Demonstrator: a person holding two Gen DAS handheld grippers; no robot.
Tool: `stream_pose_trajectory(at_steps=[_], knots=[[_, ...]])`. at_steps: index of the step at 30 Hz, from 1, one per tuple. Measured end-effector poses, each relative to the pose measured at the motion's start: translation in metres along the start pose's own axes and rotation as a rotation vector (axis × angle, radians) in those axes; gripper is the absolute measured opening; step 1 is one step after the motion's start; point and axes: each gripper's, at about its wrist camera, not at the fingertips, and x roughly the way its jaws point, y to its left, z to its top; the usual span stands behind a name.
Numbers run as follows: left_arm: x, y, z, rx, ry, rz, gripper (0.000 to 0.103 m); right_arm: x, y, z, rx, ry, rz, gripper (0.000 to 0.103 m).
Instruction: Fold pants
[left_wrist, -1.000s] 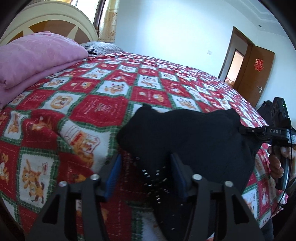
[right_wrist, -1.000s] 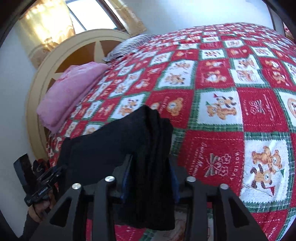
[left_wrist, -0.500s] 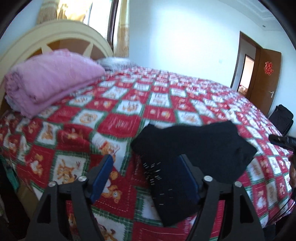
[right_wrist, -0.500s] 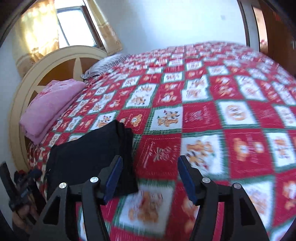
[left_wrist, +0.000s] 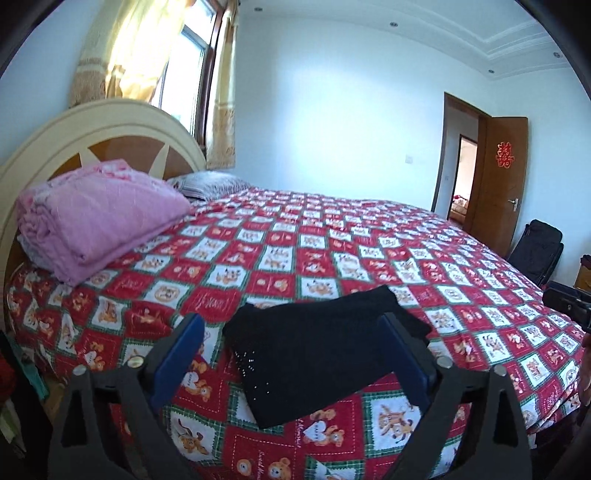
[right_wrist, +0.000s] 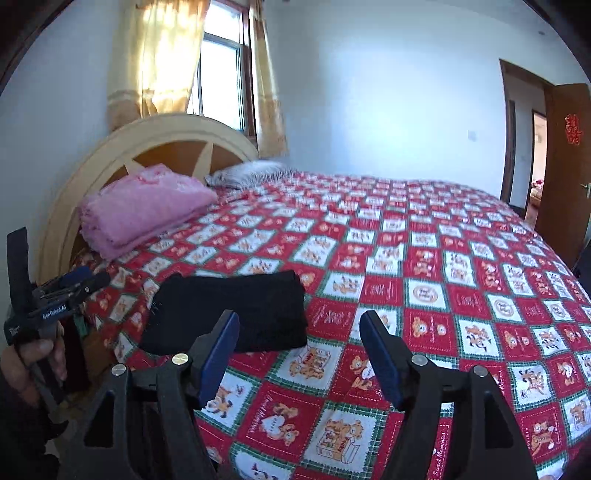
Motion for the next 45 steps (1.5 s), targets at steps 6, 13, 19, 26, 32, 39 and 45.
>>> stream_pose_trajectory(at_steps=[6, 13, 19, 26, 32, 39, 45], knots=[[-0.005, -0.007, 0.001, 0.021, -0.008, -0.010, 0.098, -0.012, 0.007, 0.003, -0.014, -0.037, -0.014, 0.071], [-0.008, -0.011, -0.001, 0.028, -0.011, -0.007, 0.098, -0.014, 0.007, 0.002, -0.007, -0.042, -0.017, 0.072], [-0.008, -0.011, -0.001, 0.028, -0.009, -0.007, 0.098, -0.015, 0.007, 0.002, -0.004, -0.041, -0.018, 0.072], [-0.009, -0.010, -0.002, 0.035, -0.011, -0.005, 0.102, -0.015, 0.009, 0.002, -0.006, -0.037, -0.017, 0.072], [-0.008, -0.013, -0.002, 0.047, -0.009, -0.008, 0.103, -0.013, 0.011, 0.001, -0.007, -0.037, -0.015, 0.073], [-0.011, -0.016, 0.001, 0.050, -0.022, -0.011, 0.103, -0.014, 0.013, 0.001, -0.012, -0.047, -0.020, 0.073], [-0.017, -0.022, 0.004, 0.058, -0.052, -0.020, 0.103, -0.015, 0.014, 0.000, -0.023, -0.052, -0.027, 0.073]])
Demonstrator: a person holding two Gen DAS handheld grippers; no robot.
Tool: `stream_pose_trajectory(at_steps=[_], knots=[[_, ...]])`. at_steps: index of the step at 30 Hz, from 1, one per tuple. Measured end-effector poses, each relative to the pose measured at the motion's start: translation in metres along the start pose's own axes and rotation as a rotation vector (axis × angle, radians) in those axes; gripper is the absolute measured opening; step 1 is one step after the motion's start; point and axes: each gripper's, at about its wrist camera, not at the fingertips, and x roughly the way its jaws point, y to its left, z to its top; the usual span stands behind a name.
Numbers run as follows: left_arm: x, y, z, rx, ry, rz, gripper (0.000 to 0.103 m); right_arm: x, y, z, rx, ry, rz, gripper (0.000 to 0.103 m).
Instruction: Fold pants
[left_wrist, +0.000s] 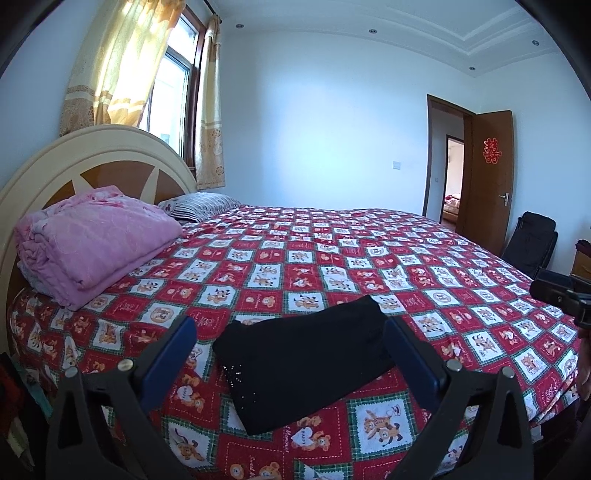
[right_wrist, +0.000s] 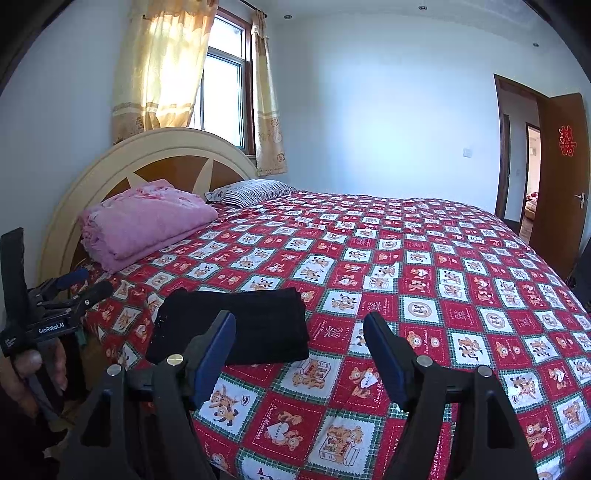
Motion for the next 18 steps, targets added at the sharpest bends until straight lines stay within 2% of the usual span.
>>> stream_pose_trajectory(at_steps=[8, 18], knots=[[0.007, 0.000, -0.003, -0.017, 0.032, 0.025, 0.103, 0.001, 0.003, -0.001, -0.022, 0.001, -0.012, 0.073], [0.010, -0.002, -0.010, 0.004, 0.034, -0.014, 0.103, 0.004, 0.003, -0.004, -0.020, 0.007, -0.017, 0.073]])
